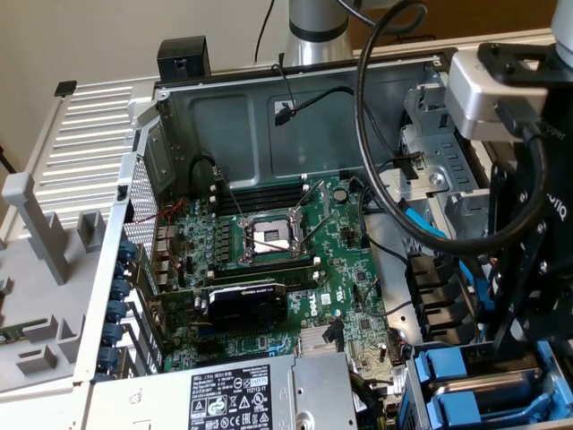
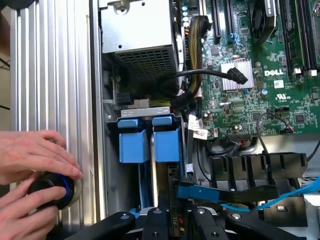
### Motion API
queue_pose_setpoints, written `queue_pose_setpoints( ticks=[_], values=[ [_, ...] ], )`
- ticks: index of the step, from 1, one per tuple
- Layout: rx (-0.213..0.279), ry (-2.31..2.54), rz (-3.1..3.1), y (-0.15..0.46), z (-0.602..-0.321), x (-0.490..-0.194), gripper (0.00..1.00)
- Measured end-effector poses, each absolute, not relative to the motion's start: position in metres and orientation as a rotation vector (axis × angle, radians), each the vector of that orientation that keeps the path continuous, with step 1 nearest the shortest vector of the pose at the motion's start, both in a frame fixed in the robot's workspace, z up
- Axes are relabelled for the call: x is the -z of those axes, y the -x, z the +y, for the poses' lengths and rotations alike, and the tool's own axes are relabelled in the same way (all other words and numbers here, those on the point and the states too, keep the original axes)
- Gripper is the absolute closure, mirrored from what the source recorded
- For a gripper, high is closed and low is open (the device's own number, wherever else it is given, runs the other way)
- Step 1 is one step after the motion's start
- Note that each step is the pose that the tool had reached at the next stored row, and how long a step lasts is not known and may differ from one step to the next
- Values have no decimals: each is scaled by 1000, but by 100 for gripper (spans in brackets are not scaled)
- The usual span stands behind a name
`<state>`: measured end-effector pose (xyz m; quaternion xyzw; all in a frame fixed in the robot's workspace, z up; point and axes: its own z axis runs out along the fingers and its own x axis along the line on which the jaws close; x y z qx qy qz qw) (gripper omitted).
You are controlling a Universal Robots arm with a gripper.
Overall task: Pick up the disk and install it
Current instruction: 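Insert the second disk wire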
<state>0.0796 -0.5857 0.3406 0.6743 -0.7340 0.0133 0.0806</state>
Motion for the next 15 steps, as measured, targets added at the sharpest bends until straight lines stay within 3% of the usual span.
queue_pose_setpoints(
  ticks=[15],
  values=[
    [-52,-2011,-2190,-79,-585,-363,76]
  ],
)
